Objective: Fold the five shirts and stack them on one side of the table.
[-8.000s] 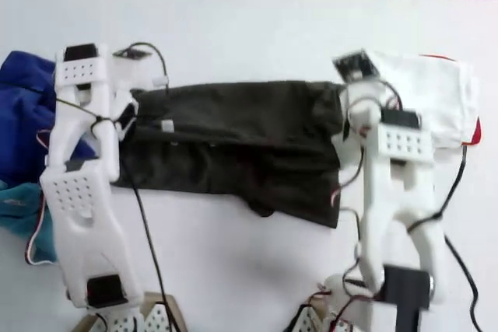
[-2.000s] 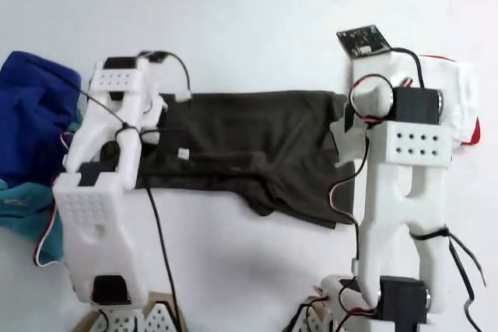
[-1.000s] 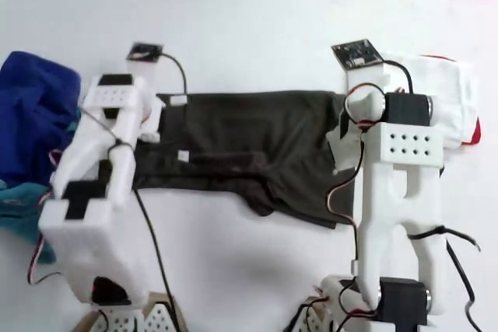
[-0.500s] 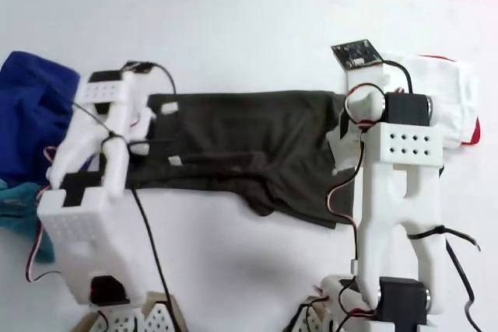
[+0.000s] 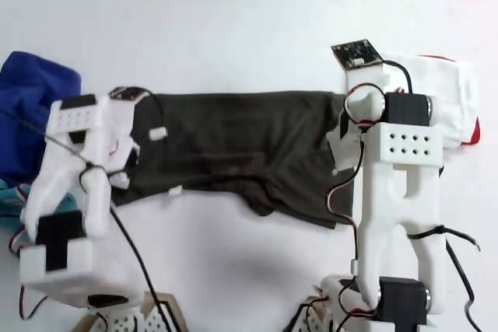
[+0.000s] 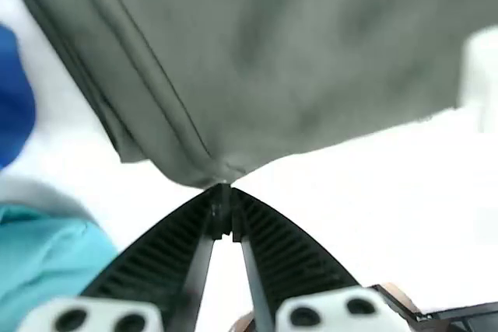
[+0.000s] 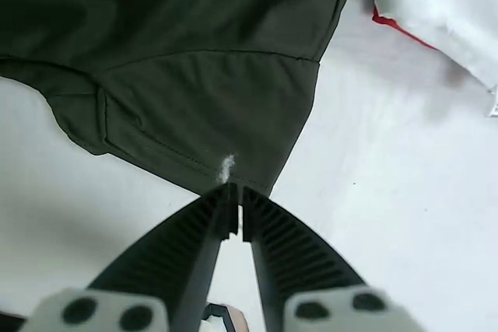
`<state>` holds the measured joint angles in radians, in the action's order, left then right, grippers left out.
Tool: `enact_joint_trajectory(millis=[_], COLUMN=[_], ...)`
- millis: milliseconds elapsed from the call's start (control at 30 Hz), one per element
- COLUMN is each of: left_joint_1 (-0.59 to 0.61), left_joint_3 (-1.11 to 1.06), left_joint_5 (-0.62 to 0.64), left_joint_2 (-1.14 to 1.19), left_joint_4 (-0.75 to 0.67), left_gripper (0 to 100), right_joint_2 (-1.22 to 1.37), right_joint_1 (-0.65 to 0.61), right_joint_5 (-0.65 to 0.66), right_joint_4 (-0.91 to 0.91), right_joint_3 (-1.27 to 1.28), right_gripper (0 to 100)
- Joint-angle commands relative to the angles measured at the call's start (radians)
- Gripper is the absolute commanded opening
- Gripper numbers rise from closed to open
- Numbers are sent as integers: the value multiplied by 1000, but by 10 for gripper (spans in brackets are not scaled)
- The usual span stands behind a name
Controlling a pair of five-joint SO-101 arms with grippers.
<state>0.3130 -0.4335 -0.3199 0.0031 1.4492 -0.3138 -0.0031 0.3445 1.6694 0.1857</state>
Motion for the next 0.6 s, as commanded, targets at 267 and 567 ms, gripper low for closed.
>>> enact_joint_trajectory(millis=[267,567], left_joint_1=[-28,-14], left_joint_3=[-99,-88], left_joint_5=[69,78], left_joint_2=[-184,29], left_joint_4=[-255,-310], left_gripper=[25,25], right_joint_2=[-53,-53], right_joint_1=[8,8], right_joint_5=[0,2], right_joint_4=[-10,-15], right_joint_3=[-8,-8], right_gripper=[19,19])
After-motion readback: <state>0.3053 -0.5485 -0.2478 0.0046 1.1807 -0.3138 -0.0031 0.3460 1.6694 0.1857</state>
